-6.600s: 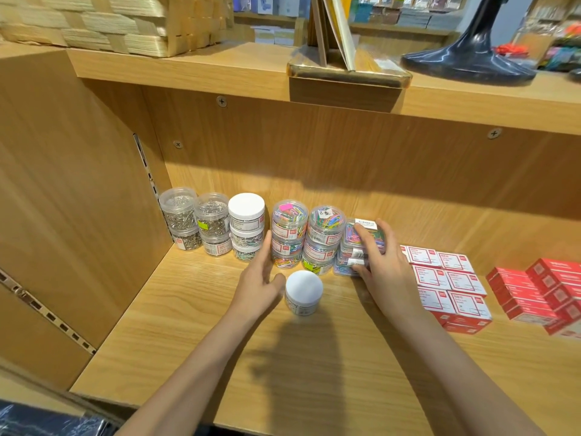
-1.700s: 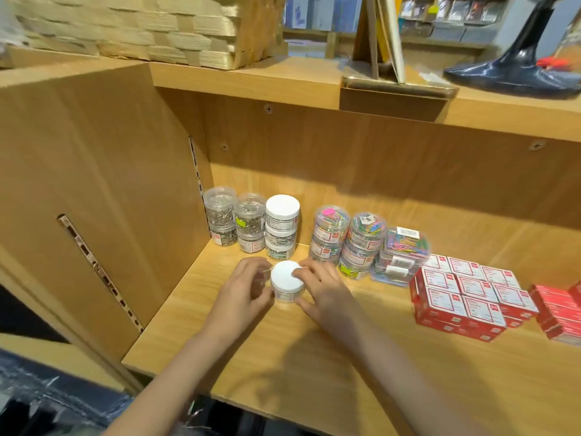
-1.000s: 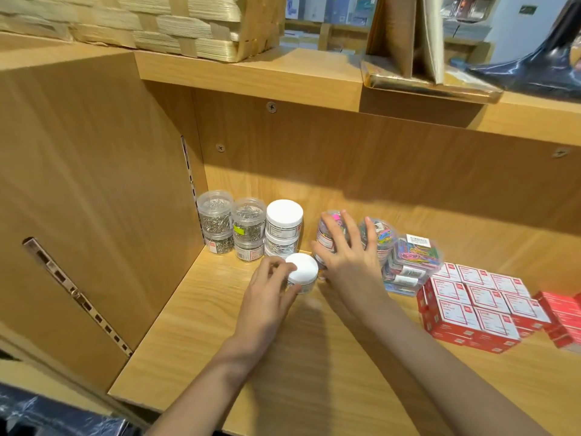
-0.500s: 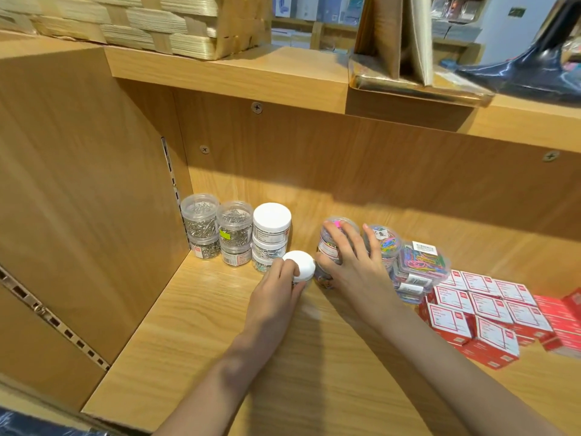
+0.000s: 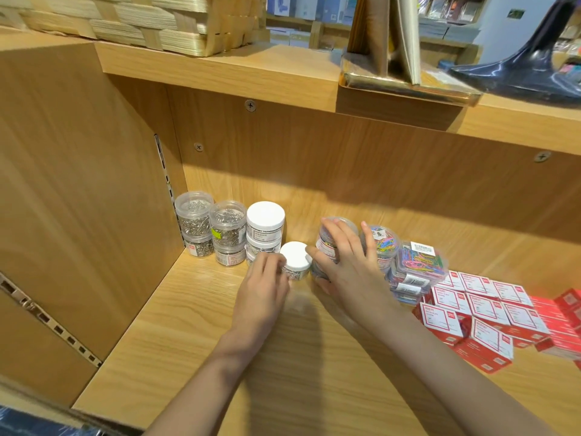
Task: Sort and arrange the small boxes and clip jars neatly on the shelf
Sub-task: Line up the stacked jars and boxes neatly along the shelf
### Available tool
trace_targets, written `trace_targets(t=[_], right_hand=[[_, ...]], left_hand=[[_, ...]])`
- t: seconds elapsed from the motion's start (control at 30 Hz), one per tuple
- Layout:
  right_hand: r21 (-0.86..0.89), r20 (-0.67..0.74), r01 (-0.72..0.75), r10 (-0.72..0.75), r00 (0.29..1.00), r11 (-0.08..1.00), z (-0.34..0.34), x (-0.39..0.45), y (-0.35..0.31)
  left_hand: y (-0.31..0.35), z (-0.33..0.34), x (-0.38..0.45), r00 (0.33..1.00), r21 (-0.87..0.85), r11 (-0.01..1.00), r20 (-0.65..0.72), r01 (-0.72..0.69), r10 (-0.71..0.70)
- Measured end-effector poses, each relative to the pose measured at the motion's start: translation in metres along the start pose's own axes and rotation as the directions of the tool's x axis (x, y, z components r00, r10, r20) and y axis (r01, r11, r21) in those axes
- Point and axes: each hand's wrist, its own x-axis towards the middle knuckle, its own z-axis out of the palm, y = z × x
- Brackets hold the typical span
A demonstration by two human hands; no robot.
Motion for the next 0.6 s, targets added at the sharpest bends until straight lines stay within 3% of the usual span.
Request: trace_targets(t=[0.13,0.23,0.3,0.47,0.6], right_hand=[[0.252,-0.057,-0.044,0.060,0.997,0.967,-0.004,0.036,-0.020],[0.368,0.067,-0.134,0.118,0.991,0.920,-0.003,0.070,-0.036],[0.347,0.141,-0.184,0.143,0.980,0.920,0.001,0.082,-0.044],[0.363,0.114,-0.242,0.215,0.970,0.900,-0.004,0.087,-0.049],[0.257,-0.052,-0.238,0.259,0.965,0.937,-0.001,0.068,-0.033]], left_hand=[[-0.009,-0.023,-0.006,0.988,0.011,0.995,-0.121,0.097,-0.095],[-0.015,-0.030,-0.007,0.987,0.010,0.993,-0.116,0.117,-0.116],[-0.019,-0.030,-0.009,0.992,0.014,0.994,-0.068,0.109,-0.108],[-0.021,-0.028,-0.012,0.993,-0.004,0.993,0.013,0.114,-0.114],[-0.018,-0.028,-0.012,0.995,0.016,0.995,0.031,0.095,-0.095]])
